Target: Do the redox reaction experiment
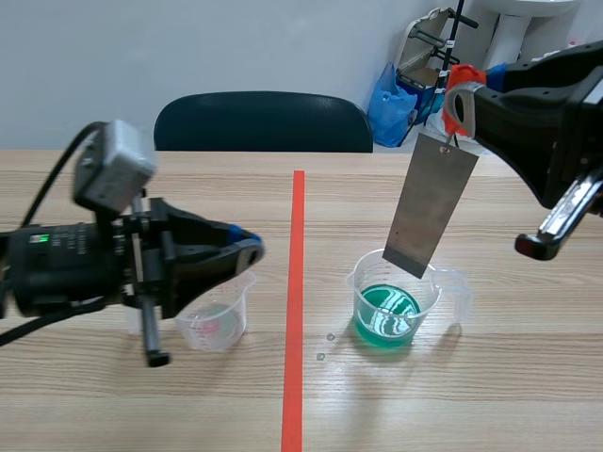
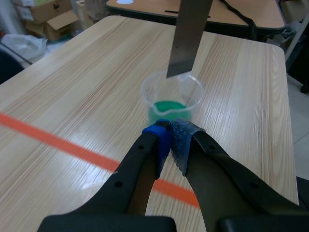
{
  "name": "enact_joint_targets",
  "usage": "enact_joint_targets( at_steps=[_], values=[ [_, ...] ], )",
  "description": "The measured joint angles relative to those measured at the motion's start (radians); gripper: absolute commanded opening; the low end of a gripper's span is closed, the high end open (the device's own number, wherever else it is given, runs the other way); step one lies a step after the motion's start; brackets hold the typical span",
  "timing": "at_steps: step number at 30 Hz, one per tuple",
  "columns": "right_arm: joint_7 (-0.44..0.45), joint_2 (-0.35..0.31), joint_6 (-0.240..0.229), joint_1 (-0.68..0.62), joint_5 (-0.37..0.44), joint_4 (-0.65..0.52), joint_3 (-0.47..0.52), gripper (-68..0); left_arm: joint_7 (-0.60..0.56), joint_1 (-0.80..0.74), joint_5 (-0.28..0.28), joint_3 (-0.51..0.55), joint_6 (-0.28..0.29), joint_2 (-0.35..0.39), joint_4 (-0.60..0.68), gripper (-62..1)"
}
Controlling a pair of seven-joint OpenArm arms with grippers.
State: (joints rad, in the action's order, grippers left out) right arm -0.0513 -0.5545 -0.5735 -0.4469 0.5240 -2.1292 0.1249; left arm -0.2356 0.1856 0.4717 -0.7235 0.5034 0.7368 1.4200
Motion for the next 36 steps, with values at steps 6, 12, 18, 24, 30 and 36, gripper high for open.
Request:
enact_joint_targets(
  at_steps=[6,12,18,24,30,36],
  values=[
    [0.000,0.000,0.000,0.000,0.000,0.000,0.000,-66.9,0.035,0.137,0.000,-0.159,-0.053,-0.136,-0.055,-58.8],
    [0.000,0.000,0.000,0.000,0.000,0.000,0.000,-66.9,0.045,0.228,0.000,-0.243,-0.115,-0.238,-0.193,-58.8],
    [0.000,0.000,0.000,0.000,0.000,0.000,0.000,-66.9,0.045,0.290,0.025,-0.263,-0.129,-0.326,-0.307,-58.8],
    [0.000,0.000,0.000,0.000,0.000,0.000,0.000,-66.9,0.052,0.302,0.031,-0.266,-0.118,-0.354,-0.339,-58.8],
    [0.000,0.000,0.000,0.000,0.000,0.000,0.000,-66.9,0.053,0.302,0.031,-0.266,-0.118,-0.351,-0.339,-58.8],
    [0.000,0.000,0.000,0.000,0.000,0.000,0.000,-66.9,0.053,0.302,0.031,-0.266,-0.118,-0.351,-0.338,-58.6]
  ],
)
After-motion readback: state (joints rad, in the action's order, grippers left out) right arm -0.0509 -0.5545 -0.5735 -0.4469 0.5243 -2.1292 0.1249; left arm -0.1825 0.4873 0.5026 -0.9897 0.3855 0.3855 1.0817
